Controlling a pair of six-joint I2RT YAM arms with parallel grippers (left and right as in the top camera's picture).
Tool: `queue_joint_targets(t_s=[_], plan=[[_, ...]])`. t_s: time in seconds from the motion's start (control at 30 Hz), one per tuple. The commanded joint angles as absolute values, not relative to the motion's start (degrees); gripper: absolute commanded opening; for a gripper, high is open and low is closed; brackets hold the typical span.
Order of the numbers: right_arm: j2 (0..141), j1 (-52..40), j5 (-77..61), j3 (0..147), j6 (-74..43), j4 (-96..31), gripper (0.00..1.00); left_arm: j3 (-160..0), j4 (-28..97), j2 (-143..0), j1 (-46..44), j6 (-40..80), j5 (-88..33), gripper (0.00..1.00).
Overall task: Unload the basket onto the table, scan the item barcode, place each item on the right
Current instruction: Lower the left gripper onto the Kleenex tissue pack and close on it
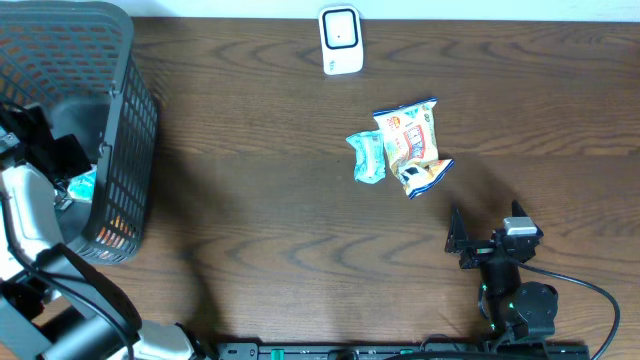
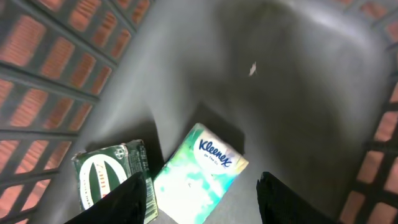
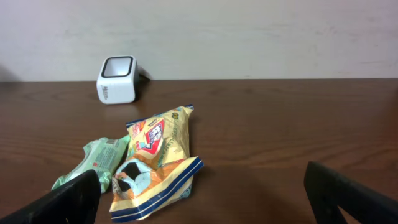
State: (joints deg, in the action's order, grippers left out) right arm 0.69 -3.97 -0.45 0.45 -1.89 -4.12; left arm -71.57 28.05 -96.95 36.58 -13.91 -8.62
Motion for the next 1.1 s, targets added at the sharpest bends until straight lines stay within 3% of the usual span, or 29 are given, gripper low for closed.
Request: queue_joint_targets(t_s=[0.0, 0.23, 1.07], plan=[[0.38, -3.64, -0.38, 0.32, -1.19, -4.32, 0.99, -70.39, 28.18, -99.92, 36.53, -18.33, -8.32, 0.56], [0.38, -3.64, -0.38, 0.32, -1.21, -4.34, 0.99, -70.35, 28.21, -102.96, 36.27, -22.79, -8.56, 0.48], [0.38, -3.62, -0.38, 0.32, -1.19, -4.34, 0.99, -66.78, 26.02, -104.20, 35.03, -25.91, -5.26, 0.49]])
